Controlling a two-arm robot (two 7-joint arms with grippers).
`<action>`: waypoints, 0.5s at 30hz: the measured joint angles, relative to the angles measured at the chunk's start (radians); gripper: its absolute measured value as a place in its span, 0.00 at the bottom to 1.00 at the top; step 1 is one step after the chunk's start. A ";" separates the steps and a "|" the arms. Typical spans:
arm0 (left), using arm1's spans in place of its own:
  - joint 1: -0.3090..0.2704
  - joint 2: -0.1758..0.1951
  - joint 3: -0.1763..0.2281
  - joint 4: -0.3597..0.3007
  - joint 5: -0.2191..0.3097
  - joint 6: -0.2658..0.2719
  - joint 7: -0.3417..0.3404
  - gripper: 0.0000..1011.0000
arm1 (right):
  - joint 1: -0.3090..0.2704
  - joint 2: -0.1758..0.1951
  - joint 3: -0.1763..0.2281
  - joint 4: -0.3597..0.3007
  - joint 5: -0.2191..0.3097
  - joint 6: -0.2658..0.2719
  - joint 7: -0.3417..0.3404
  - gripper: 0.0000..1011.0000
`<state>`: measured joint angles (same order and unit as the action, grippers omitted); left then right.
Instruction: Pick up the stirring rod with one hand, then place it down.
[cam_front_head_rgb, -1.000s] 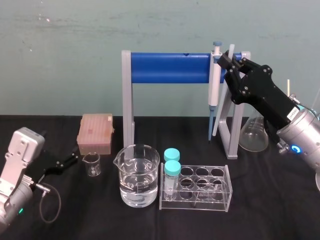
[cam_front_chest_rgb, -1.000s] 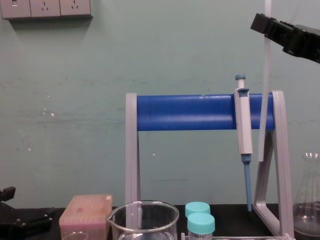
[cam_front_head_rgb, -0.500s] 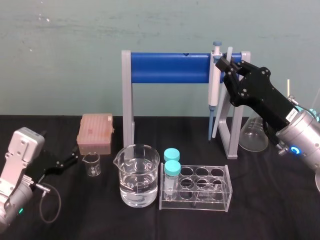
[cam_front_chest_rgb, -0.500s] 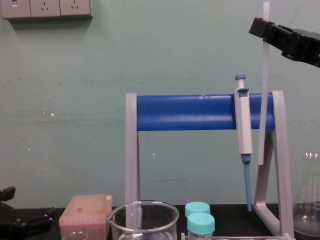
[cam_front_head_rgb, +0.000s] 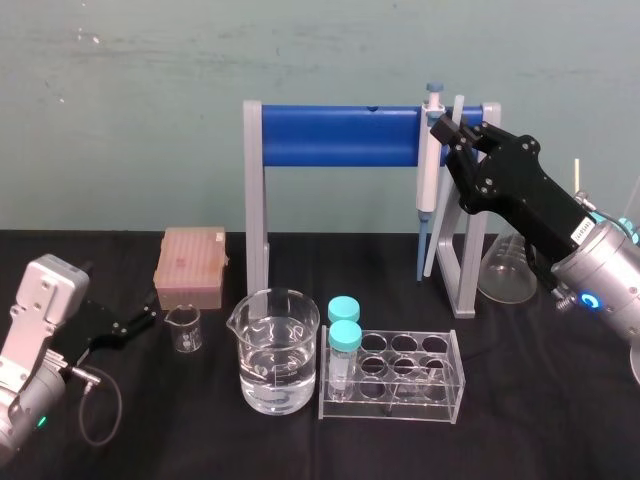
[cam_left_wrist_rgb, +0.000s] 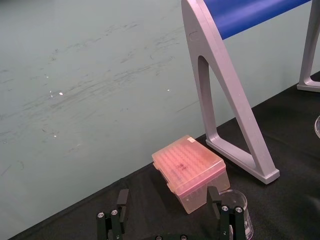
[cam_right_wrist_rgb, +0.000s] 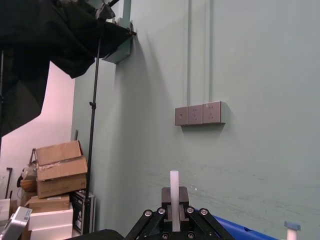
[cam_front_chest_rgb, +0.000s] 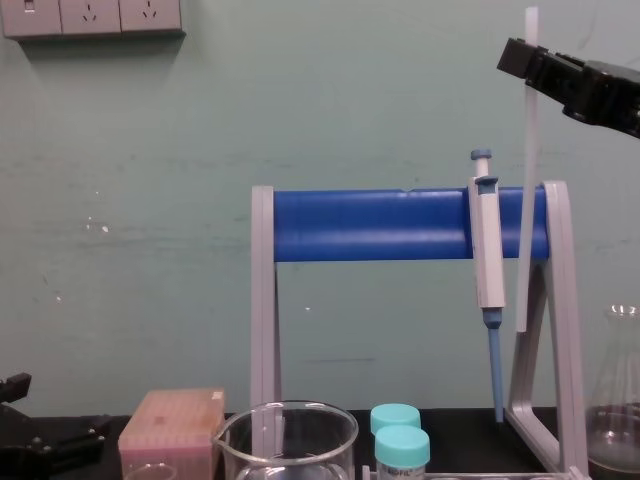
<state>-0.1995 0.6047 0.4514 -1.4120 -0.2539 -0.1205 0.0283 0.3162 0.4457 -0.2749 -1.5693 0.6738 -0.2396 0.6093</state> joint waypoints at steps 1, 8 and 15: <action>0.000 0.000 0.000 0.000 0.000 0.000 0.000 0.99 | 0.000 0.000 0.000 0.000 0.000 0.000 0.000 0.07; 0.000 0.000 0.000 0.000 0.000 0.000 0.000 0.99 | 0.004 0.000 -0.002 0.006 0.002 0.002 0.002 0.07; 0.000 0.000 0.000 0.000 0.000 0.000 0.000 0.99 | 0.006 -0.001 -0.005 0.013 0.004 0.003 0.005 0.07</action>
<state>-0.1995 0.6047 0.4514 -1.4120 -0.2539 -0.1205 0.0283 0.3221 0.4447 -0.2796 -1.5563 0.6775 -0.2364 0.6142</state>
